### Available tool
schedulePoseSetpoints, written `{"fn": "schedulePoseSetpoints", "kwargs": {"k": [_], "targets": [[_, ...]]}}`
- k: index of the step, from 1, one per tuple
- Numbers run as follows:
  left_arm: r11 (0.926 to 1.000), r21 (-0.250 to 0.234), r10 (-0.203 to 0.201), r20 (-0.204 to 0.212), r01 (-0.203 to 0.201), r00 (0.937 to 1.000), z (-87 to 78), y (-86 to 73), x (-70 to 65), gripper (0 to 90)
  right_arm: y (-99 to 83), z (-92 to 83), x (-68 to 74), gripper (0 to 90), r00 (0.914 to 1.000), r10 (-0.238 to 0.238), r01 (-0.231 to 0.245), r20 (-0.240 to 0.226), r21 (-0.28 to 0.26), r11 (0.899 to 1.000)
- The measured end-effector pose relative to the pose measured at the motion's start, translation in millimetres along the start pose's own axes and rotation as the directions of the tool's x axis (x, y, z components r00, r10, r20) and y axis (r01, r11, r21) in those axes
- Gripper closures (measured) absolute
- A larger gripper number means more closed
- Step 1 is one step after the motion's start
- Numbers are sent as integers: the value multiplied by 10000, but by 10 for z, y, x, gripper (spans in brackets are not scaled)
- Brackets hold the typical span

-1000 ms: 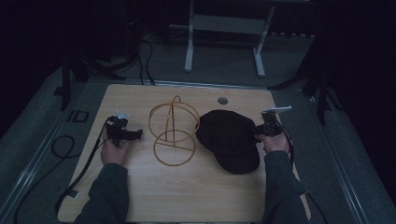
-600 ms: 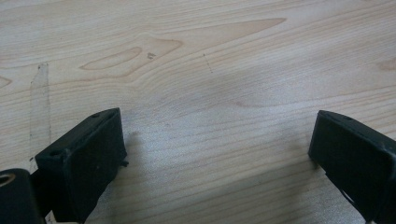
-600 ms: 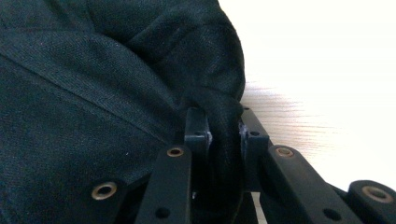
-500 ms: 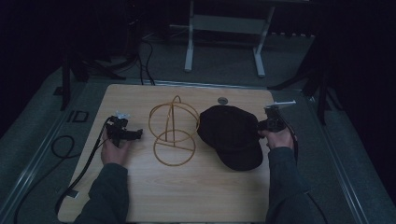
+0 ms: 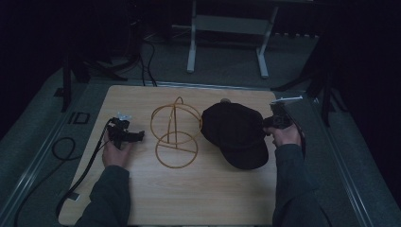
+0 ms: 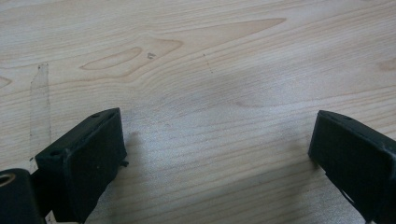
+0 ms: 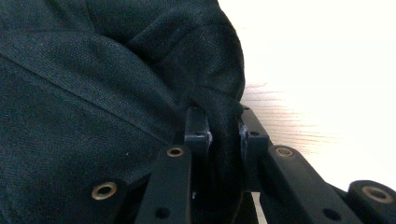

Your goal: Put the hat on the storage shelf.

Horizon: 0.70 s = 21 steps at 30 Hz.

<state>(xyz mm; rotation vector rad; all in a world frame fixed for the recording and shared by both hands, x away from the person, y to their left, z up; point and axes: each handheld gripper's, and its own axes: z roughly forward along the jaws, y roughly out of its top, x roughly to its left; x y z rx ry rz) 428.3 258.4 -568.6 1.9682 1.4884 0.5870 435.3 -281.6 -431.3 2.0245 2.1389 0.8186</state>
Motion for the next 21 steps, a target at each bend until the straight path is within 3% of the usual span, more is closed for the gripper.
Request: {"fn": "schedulePoseSetpoints", "kwargs": {"k": [21], "targets": [[10000, -1, 11, 0, -11, 10000, 0, 0, 1, 32, 134, -255, 98, 786, 9993, -368, 368, 33, -284, 9989]]}}
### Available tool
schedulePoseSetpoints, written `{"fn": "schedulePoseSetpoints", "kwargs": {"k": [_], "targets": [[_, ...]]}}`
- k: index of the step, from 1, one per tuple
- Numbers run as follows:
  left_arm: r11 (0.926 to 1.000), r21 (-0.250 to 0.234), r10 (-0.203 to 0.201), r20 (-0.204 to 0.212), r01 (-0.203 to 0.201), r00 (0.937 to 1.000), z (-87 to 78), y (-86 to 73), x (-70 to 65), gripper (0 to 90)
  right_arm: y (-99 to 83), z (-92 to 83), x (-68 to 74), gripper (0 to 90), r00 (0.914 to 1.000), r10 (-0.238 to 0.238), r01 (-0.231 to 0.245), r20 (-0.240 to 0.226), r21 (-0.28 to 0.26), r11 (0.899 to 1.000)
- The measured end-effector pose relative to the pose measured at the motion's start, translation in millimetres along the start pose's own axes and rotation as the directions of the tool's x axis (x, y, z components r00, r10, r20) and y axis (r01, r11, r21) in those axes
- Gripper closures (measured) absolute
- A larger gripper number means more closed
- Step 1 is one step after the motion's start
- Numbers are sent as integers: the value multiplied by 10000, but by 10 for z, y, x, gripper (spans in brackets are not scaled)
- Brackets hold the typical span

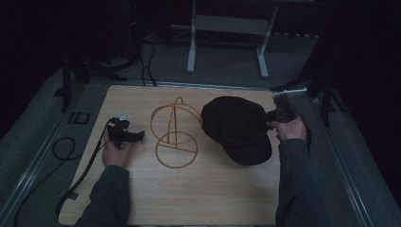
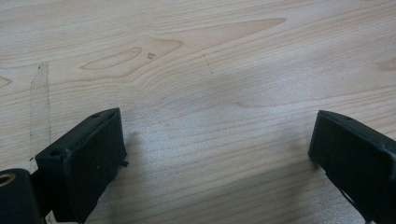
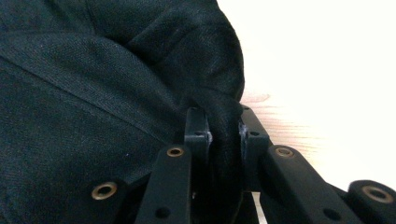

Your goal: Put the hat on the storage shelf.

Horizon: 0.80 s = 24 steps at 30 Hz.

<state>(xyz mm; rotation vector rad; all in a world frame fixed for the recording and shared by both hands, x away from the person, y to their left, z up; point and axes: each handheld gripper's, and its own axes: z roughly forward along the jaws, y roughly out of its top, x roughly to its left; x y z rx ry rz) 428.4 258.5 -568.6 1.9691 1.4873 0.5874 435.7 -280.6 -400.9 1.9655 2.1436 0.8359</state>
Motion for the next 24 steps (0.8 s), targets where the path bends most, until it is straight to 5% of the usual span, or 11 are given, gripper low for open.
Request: {"fn": "schedulePoseSetpoints", "kwargs": {"k": [24], "targets": [[10000, -2, 0, -2, 0, 10000, 0, 0, 0, 33, 154, -303, 25, 786, 9996, -126, 117, -251, -363, 9993]]}}
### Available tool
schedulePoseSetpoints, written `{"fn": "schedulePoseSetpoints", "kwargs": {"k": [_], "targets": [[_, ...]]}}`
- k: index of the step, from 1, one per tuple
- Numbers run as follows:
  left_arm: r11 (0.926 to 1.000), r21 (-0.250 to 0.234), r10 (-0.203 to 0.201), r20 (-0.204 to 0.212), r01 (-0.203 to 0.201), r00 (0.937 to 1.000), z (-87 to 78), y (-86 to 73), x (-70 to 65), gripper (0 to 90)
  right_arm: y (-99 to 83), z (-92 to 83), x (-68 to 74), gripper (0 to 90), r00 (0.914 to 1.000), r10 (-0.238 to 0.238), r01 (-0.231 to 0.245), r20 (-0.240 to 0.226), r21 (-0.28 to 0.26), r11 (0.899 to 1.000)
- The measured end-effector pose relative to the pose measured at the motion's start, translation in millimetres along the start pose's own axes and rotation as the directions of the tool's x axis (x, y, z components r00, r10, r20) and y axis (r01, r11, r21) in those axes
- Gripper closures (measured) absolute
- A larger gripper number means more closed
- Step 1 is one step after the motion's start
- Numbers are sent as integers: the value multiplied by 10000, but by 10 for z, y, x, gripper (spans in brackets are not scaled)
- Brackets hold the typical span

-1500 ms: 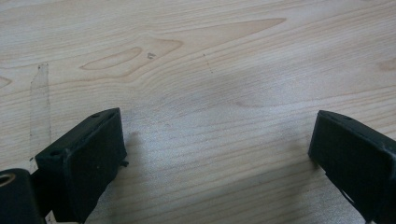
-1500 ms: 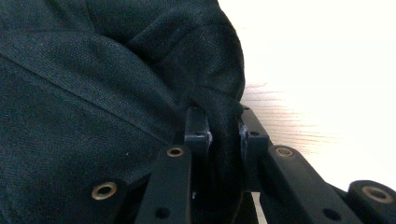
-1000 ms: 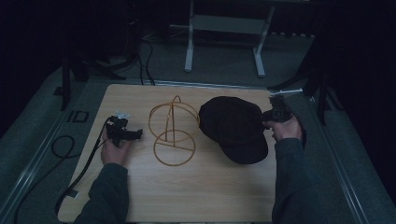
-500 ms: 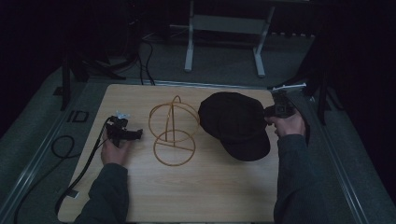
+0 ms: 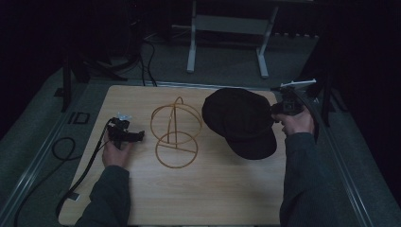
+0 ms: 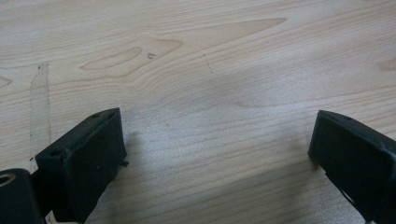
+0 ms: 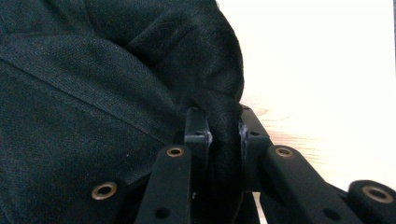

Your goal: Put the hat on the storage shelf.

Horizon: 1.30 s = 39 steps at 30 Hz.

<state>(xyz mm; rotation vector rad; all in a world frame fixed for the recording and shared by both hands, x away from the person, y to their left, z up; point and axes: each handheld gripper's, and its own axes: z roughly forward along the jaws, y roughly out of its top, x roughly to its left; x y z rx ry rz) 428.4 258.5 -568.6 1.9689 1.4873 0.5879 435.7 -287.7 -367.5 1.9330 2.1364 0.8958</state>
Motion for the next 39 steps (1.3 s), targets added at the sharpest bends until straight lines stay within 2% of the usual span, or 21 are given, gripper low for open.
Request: {"fn": "schedulePoseSetpoints", "kwargs": {"k": [17, 39], "targets": [[10000, 5, 2, -1, -2, 10000, 0, 0, 0, 33, 81, -147, 48, 786, 9996, -91, 85, -270, -244, 9997], [10000, 12, 24, -9, -24, 10000, -1, 0, 1, 33, 180, -240, 220, 786, 9975, -454, 434, -541, -363, 9984]]}}
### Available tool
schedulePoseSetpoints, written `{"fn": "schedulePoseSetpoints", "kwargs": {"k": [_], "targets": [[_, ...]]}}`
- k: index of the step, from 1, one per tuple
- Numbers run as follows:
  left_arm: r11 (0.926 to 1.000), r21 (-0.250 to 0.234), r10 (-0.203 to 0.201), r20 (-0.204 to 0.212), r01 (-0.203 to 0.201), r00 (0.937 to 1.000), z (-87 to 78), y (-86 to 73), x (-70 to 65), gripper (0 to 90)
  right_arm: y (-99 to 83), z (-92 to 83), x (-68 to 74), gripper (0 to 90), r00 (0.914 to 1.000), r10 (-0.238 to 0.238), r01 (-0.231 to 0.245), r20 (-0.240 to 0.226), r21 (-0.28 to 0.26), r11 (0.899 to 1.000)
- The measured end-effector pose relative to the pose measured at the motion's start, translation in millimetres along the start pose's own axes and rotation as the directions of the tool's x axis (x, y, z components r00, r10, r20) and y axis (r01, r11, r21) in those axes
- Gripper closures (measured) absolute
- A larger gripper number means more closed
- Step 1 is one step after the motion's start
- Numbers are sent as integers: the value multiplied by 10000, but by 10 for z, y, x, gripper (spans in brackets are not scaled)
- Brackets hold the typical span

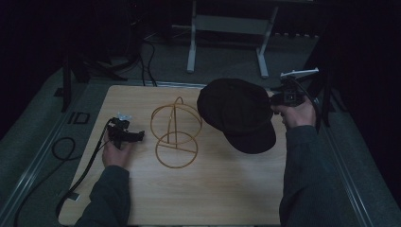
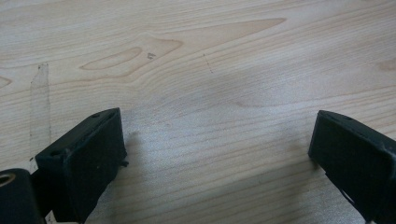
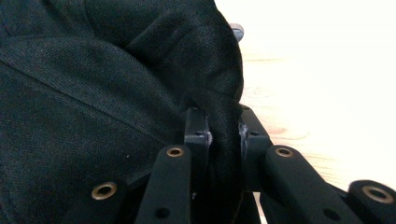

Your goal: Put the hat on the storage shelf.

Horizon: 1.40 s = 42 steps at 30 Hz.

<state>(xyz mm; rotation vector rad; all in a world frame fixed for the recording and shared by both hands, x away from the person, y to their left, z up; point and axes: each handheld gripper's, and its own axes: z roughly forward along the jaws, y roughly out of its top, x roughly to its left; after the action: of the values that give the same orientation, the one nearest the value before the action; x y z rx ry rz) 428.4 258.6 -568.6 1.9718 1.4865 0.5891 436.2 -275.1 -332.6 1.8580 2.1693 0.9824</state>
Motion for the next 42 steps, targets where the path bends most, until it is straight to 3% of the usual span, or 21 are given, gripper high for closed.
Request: {"fn": "schedulePoseSetpoints", "kwargs": {"k": [28, 42], "targets": [[10000, -1, 0, 0, 0, 10000, 0, 0, 0, 33, 106, -56, 194, 785, 9991, -313, 312, -279, -51, 9995], [10000, 2, 2, -1, -2, 10000, 0, 0, 0, 33, 124, -65, 304, 785, 9968, -474, 471, -645, -61, 9989]]}}
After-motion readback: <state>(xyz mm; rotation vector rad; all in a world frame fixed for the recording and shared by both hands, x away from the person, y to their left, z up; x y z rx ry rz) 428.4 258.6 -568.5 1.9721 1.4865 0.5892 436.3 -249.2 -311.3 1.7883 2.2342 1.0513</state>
